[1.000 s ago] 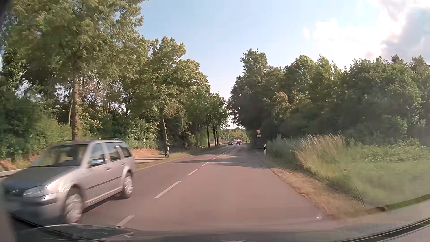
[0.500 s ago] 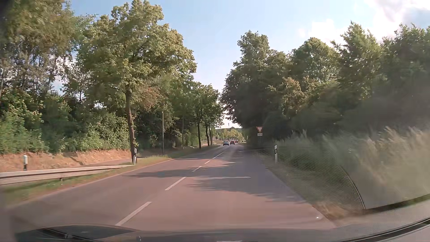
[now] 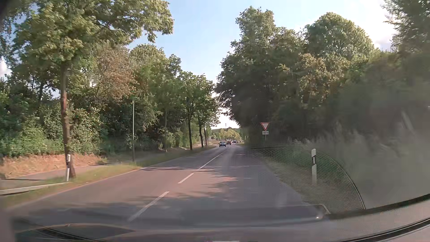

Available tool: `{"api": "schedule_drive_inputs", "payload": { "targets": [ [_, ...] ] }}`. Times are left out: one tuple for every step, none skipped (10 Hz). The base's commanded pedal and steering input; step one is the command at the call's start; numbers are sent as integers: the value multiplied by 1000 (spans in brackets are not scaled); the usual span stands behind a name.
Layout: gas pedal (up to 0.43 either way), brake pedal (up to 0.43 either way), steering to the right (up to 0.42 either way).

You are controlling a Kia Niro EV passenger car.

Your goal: Follow the waypoints while adhering to traffic rules and regulations

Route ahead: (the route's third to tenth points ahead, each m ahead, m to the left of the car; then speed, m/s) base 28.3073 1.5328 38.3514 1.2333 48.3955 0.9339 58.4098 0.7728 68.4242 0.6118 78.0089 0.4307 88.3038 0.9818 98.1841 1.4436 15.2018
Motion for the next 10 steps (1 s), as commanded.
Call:
{"api": "schedule_drive_inputs", "payload": {
  "targets": [
    [79, 12, 14],
    [67, 12, 14],
    [0, 12, 14],
    [0, 12, 13],
    [0, 12, 11],
    [0, 12, 11],
    [0, 12, 11],
    [0, 12, 9],
    [0, 18, 6],
    [0, 18, 5]
  ]
}}
